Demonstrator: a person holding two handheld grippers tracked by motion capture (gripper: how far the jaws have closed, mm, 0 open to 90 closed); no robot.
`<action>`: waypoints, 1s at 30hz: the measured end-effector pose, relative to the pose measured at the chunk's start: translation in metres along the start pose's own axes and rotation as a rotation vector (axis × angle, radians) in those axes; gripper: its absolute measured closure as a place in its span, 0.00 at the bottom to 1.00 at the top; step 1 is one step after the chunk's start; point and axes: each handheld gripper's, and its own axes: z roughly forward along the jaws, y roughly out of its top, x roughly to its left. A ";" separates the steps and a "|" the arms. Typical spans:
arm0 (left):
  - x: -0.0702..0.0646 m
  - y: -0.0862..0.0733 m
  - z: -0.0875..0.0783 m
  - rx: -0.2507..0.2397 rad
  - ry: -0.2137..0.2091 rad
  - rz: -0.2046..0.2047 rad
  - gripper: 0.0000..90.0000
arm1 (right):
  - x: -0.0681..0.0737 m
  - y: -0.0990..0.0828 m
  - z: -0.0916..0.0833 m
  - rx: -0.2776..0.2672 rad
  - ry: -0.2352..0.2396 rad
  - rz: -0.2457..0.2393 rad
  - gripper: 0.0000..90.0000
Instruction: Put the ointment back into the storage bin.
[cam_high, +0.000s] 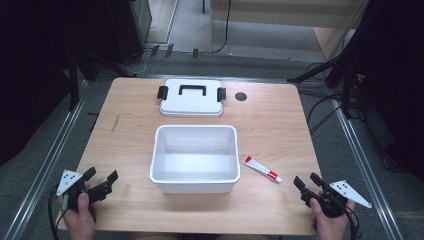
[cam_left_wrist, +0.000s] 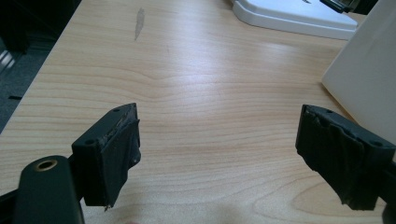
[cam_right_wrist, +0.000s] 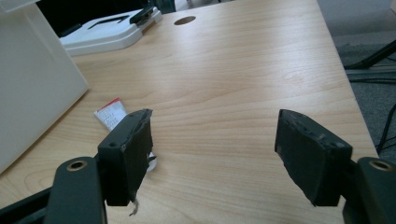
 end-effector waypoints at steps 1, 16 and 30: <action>0.000 0.000 0.000 0.000 0.000 0.001 0.16 | -0.001 0.001 0.000 -0.003 0.000 0.001 0.31; -0.001 0.000 0.000 -0.004 0.002 0.005 0.16 | 0.020 0.027 0.007 0.172 -0.004 -0.152 0.29; -0.001 0.000 0.000 -0.005 -0.002 0.005 0.16 | 0.054 0.053 0.040 0.711 0.033 -0.435 0.27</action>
